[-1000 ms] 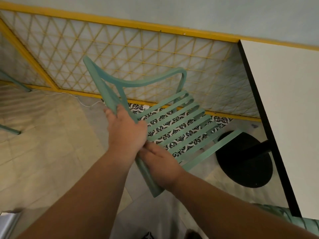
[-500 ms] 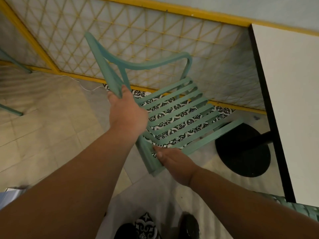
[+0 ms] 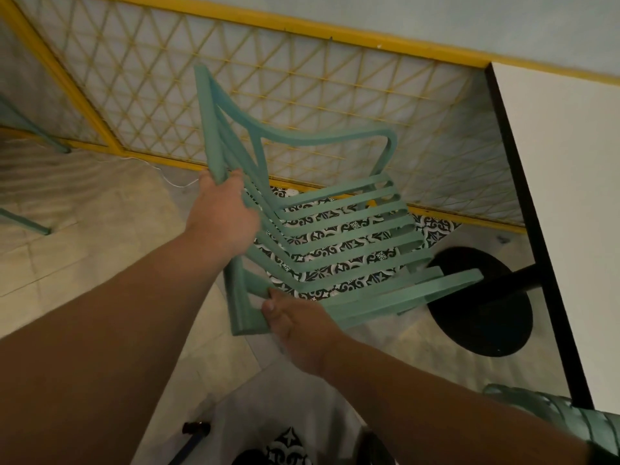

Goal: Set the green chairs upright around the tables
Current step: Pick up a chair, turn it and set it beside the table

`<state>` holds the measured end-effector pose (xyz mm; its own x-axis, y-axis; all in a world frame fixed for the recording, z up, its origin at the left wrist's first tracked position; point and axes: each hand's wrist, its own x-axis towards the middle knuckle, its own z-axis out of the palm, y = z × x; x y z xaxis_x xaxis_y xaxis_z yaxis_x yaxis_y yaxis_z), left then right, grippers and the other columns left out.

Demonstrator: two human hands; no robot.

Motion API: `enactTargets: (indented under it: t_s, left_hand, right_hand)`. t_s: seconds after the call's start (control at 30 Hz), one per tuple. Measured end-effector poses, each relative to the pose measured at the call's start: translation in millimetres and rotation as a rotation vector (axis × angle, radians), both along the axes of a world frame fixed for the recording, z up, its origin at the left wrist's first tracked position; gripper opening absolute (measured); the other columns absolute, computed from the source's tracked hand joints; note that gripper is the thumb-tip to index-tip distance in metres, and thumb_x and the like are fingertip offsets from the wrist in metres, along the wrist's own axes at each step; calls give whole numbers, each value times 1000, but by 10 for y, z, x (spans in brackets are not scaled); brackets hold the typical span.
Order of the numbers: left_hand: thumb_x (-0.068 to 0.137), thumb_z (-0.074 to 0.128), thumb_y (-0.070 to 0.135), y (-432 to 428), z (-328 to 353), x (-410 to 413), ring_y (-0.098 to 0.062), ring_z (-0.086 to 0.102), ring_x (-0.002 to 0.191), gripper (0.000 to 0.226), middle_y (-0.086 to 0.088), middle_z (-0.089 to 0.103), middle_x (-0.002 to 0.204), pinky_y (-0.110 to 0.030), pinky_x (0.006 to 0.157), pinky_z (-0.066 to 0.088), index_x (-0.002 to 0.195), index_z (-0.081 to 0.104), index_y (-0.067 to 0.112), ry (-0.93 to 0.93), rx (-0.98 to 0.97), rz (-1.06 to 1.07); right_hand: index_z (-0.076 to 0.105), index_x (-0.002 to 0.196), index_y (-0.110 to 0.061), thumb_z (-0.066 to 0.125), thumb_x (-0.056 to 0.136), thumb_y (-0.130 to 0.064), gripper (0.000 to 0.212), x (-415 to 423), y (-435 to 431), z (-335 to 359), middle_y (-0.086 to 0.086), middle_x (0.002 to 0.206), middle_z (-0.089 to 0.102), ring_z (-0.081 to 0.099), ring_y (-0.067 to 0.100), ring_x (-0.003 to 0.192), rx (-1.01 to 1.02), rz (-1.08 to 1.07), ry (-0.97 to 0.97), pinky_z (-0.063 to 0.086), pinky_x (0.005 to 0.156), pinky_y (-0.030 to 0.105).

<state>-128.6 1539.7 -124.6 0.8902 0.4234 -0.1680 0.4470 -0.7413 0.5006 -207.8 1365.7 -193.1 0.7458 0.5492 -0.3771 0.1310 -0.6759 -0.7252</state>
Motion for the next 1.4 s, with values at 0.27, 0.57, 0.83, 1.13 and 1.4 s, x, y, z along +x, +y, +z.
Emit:
enactTargets:
  t_s: [0.27, 0.57, 0.83, 1.13, 1.4]
  left_hand:
    - [97, 52, 13, 207, 28, 148, -34, 49, 122, 67, -13, 15, 160, -37, 105, 43, 160, 29, 25, -7, 36, -93]
    - [95, 55, 18, 349, 15, 297, -39, 51, 120, 66, -12, 19, 155, -48, 106, 48, 157, 35, 30, 36, 80, -152]
    - [96, 53, 16, 408, 67, 402, -38, 53, 117, 68, -9, 17, 159, -45, 104, 50, 158, 30, 33, 42, 76, -161]
    - [93, 55, 21, 292, 101, 268, -34, 51, 121, 55, -14, 47, 139, -44, 99, 45, 146, 44, 11, -238, 138, -82]
    - [93, 62, 24, 65, 60, -284, -42, 53, 123, 85, -19, 41, 150, -51, 93, 47, 159, 10, 14, 36, 103, -10]
  right_hand:
    - [42, 151, -20, -15, 66, -94, 127, 37, 279, -12, 20, 122, 66, 64, 37, 111, -42, -44, 0, 51, 98, 49]
    - [34, 156, -22, -19, 63, -94, 129, 122, 430, -44, 17, 135, 62, 57, 37, 125, -71, -48, 27, 45, 107, 49]
    - [27, 161, -24, 24, 101, -69, 75, 290, 418, 25, 14, 158, 43, 41, 33, 144, -81, 33, 135, 33, 119, 43]
    - [51, 148, -21, 43, 99, -67, 68, 586, -787, -280, 8, 146, 54, 48, 25, 134, -454, 28, 107, 38, 114, 43]
    - [60, 139, -22, 48, 95, -70, 66, 877, -1344, -477, 8, 131, 59, 59, 25, 116, -706, 6, 55, 50, 101, 42]
